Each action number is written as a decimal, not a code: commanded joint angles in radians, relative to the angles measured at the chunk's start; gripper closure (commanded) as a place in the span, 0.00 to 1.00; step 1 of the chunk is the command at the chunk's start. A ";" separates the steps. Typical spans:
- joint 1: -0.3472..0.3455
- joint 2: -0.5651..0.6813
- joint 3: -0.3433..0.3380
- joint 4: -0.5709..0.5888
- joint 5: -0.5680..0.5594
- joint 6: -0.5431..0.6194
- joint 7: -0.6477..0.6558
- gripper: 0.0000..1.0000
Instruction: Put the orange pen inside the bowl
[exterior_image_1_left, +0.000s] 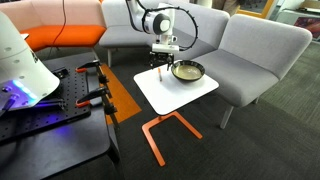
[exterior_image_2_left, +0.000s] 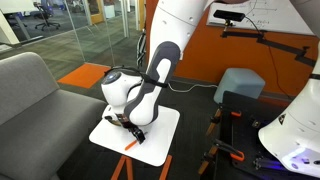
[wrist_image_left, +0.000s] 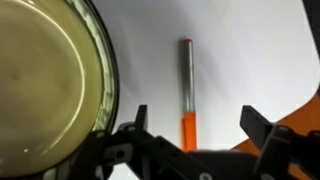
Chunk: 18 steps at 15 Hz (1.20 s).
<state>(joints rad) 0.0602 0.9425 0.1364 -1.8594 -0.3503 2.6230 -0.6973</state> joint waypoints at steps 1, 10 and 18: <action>-0.002 0.039 0.008 0.039 -0.025 0.004 0.022 0.31; 0.011 0.051 0.006 0.041 -0.045 0.042 0.037 0.99; 0.013 -0.049 0.038 0.008 -0.026 0.048 0.098 0.96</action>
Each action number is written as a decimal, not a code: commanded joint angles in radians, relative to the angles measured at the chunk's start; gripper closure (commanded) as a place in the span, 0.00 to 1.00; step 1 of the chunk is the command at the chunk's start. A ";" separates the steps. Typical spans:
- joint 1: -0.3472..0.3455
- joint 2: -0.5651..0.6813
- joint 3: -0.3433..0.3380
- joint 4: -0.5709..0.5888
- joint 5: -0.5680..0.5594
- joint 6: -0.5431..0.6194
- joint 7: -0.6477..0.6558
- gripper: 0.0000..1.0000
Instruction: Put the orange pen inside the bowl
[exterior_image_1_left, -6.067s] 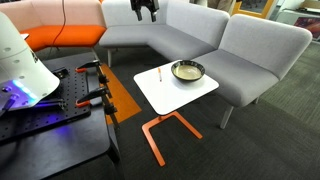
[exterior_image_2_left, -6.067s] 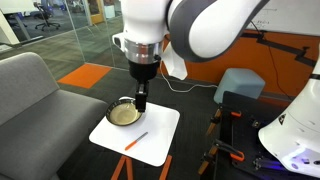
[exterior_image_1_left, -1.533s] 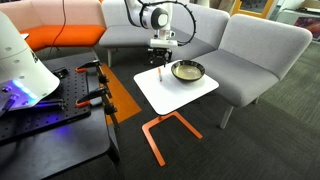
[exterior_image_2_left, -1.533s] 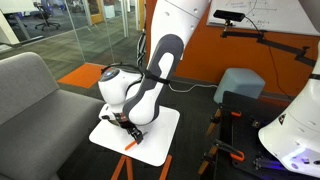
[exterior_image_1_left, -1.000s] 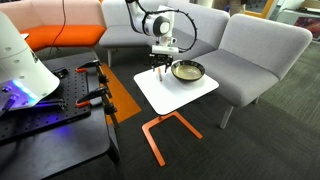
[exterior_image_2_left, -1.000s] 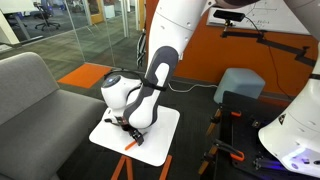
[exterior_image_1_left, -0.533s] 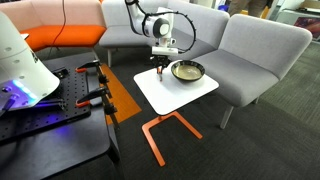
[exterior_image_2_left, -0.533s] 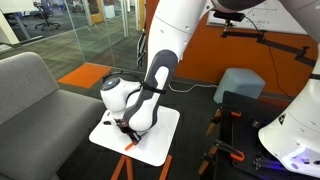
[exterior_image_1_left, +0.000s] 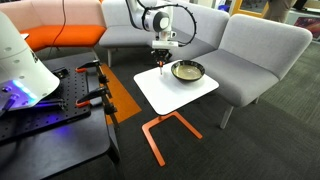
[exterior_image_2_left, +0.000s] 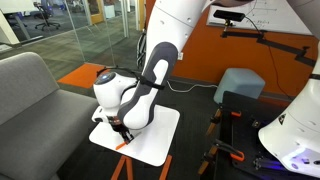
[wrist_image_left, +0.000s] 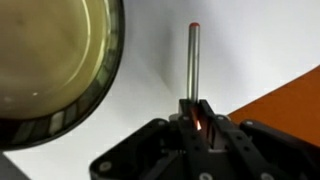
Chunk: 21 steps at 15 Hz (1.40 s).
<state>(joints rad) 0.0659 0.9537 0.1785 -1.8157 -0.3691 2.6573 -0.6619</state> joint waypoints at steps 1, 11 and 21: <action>0.015 -0.076 -0.012 -0.030 -0.009 0.001 0.079 0.96; -0.016 -0.062 -0.108 0.104 -0.006 0.004 0.121 0.96; 0.004 -0.031 -0.172 0.151 -0.031 0.005 0.206 0.45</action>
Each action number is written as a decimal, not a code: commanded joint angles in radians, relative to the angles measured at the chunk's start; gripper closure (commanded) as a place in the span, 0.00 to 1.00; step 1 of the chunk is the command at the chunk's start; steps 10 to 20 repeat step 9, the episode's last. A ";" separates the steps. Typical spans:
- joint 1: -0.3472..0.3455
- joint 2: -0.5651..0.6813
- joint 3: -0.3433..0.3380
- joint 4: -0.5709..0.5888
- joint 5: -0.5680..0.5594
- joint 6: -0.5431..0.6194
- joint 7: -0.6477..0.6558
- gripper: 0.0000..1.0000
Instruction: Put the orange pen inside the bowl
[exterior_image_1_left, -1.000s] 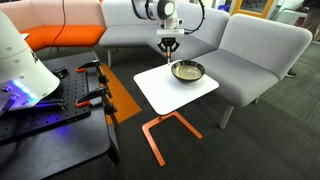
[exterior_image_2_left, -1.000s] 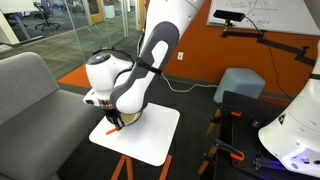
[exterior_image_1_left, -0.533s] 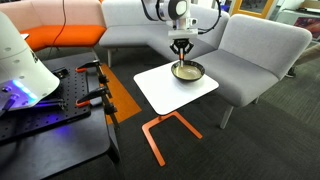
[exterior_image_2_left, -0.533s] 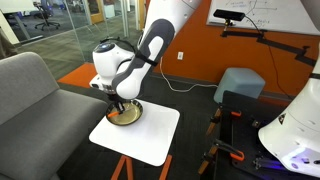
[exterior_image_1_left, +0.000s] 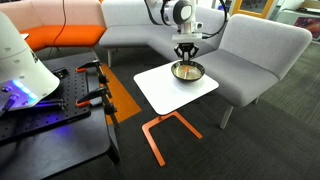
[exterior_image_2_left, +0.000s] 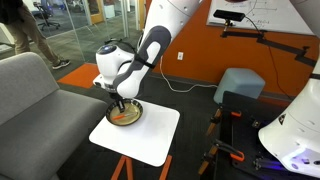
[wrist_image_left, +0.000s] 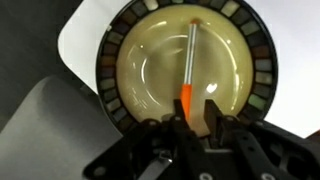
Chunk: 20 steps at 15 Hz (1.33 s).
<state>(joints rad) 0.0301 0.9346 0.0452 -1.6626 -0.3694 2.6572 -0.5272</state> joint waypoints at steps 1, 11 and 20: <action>0.050 -0.021 -0.047 -0.008 -0.034 -0.004 0.088 0.39; 0.150 -0.129 -0.105 -0.101 -0.079 -0.051 0.225 0.00; 0.150 -0.129 -0.105 -0.101 -0.079 -0.051 0.225 0.00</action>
